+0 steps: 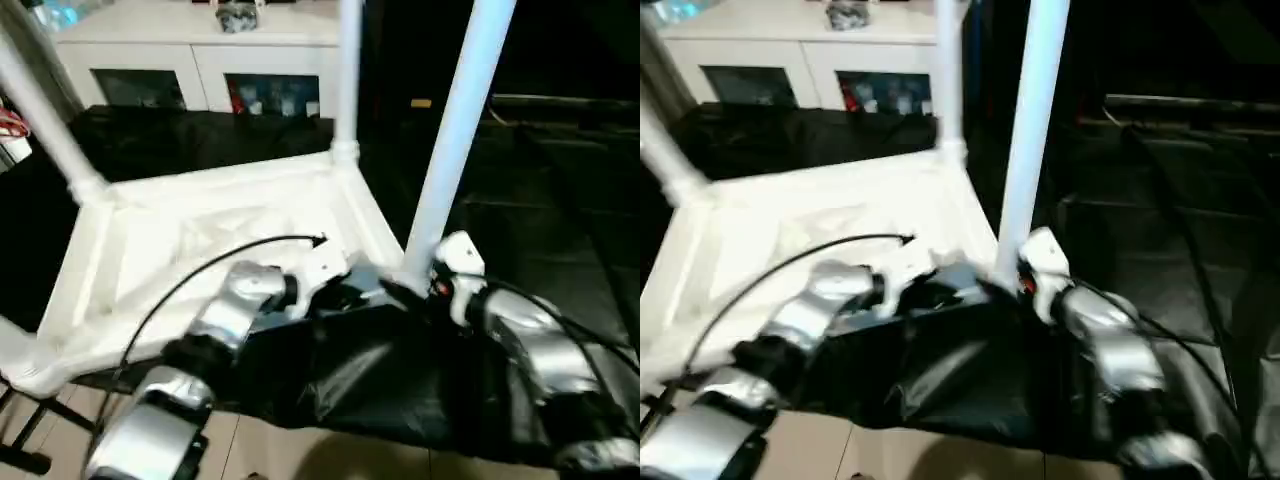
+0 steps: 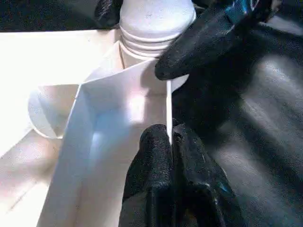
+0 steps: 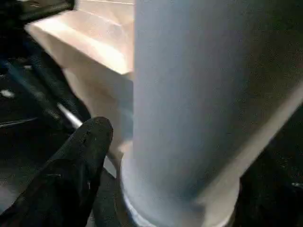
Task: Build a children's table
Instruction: Rotate leg to tighten
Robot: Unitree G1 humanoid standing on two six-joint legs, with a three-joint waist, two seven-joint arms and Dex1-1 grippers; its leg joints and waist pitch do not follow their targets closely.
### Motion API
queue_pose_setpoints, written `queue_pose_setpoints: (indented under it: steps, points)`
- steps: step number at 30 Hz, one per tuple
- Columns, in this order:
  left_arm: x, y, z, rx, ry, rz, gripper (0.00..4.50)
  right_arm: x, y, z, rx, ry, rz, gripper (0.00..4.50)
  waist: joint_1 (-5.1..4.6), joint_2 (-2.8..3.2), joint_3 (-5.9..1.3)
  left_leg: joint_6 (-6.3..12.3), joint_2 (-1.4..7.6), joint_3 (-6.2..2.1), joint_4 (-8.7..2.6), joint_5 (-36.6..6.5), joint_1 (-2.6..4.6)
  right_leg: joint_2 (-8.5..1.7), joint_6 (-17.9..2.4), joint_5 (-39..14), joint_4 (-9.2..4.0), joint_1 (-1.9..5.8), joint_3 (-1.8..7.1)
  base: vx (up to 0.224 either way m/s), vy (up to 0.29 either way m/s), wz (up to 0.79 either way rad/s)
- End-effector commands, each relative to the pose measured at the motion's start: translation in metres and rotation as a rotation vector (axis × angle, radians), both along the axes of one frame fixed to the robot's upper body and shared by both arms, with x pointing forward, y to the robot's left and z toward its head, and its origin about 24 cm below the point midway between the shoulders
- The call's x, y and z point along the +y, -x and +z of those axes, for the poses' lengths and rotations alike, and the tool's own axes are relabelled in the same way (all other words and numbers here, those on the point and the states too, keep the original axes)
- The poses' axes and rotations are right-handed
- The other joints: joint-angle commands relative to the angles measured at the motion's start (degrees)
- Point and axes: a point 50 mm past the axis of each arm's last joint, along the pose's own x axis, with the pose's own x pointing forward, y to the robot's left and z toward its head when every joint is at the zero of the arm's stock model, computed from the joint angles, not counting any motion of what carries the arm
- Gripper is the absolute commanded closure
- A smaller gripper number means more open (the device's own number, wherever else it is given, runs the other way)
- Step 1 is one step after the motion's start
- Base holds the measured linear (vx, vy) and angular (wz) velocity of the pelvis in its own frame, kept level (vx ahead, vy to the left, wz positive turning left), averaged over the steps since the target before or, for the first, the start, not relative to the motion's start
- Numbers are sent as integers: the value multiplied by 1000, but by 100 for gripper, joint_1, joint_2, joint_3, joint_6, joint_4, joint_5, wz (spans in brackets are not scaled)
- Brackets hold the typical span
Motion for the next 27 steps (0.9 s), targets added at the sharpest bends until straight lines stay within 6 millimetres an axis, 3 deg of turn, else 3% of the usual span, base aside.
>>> queue_pose_setpoints:
  steps: [1,2,3,5,6,12,20,22,23,27]
  points:
    - [-13,1,21,-72,97,-83,450,23,9,3,17,-38,172,67,20,-128,-352,477,204,-43,-393,-1500,32,-306,-1226,-1680,-520,288,225,0,0,0]
    - [-11,1,21,-63,98,-97,450,22,10,4,25,-42,193,91,24,-144,-358,474,207,-50,-395,-1468,21,-315,-1242,-1635,-501,297,225,0,0,0]
    - [-8,2,21,-53,94,-110,450,22,13,5,37,-44,217,98,20,-170,-363,492,205,-44,-390,-1415,11,-308,-1256,-1550,-492,294,223,0,0,0]
    - [-3,4,20,-35,82,-137,450,21,18,6,63,-42,268,101,45,-157,-368,526,206,-44,-383,-1311,7,-312,-1275,-1447,-478,306,226,0,0,0]
    - [0,5,20,-28,72,-152,450,21,19,6,70,-37,289,115,45,-188,-373,564,213,-34,-374,-1245,3,-308,-1316,-1322,-463,295,226,0,0,0]
    - [6,6,20,-4,59,-171,450,22,21,5,91,-31,327,172,104,-175,-364,510,219,-36,-379,-1234,16,-331,-1311,-1462,-465,275,224,0,0,0]
    - [5,6,20,-9,67,-153,450,28,23,4,105,-51,339,181,132,-235,-362,486,216,-35,-378,-1124,8,-334,-1278,-1385,-443,279,229,0,0,0]
    - [1,-1,22,-42,66,-61,450,31,7,-1,46,-46,153,181,121,-240,-357,441,211,-38,-382,-1152,3,-346,-1246,-1473,-447,265,232,0,0,0]
    - [1,-1,22,-42,66,-61,450,31,7,-1,46,-46,153,182,114,-227,-358,391,209,-46,-388,-1167,11,-351,-1233,-1535,-453,255,230,0,0,0]
    - [-7,-12,24,-74,76,86,450,34,-13,-7,26,-53,-95,182,-7,-184,-346,154,187,-62,-419,-1435,37,-323,-1185,-1757,-494,257,218,0,0,0]
